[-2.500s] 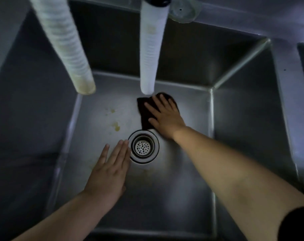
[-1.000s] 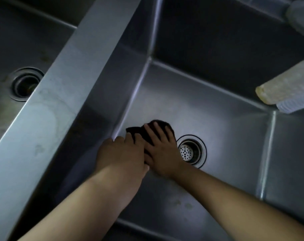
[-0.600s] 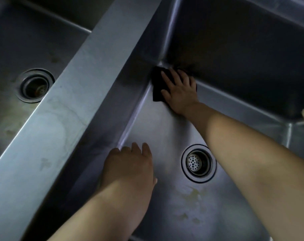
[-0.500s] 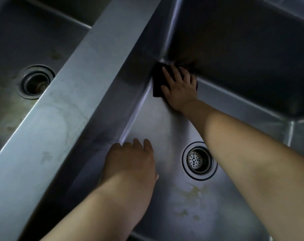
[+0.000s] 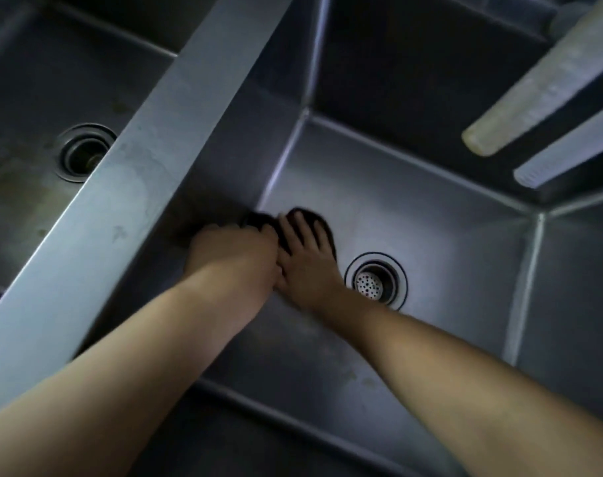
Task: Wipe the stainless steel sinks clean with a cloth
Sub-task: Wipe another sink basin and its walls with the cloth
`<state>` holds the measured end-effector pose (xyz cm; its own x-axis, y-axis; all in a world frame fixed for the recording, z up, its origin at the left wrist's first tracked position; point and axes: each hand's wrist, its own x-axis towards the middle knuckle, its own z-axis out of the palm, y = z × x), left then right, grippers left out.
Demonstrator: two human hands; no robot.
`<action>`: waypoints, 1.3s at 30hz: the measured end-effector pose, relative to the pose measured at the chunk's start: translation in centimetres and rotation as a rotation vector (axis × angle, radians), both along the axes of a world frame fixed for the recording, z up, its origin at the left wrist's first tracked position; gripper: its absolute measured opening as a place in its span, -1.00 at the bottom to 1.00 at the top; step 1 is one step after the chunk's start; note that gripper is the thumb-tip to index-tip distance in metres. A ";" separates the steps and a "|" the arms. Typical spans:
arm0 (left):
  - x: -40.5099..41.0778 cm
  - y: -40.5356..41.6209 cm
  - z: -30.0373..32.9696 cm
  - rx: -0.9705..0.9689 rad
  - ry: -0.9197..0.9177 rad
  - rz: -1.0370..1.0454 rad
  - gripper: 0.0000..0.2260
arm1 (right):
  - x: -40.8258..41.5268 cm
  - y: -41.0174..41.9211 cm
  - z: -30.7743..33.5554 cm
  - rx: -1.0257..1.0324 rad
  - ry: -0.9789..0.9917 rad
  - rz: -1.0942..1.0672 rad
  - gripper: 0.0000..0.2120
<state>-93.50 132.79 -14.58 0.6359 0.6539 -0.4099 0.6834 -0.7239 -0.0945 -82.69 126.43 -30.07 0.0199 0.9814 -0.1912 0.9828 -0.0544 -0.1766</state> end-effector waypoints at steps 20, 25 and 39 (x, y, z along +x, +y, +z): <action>-8.1 1.5 5.0 0.177 -0.313 -0.557 -0.78 | 4.5 -3.5 0.5 -0.033 -0.032 -0.067 -0.40; -8.2 1.4 5.1 0.166 -0.327 -0.566 -0.77 | 1.8 3.0 -0.1 -0.079 -0.066 -0.316 -0.37; -8.1 1.0 5.6 0.164 -0.264 -0.594 -0.89 | -9.8 -8.2 -0.5 -0.045 -0.019 0.396 -0.44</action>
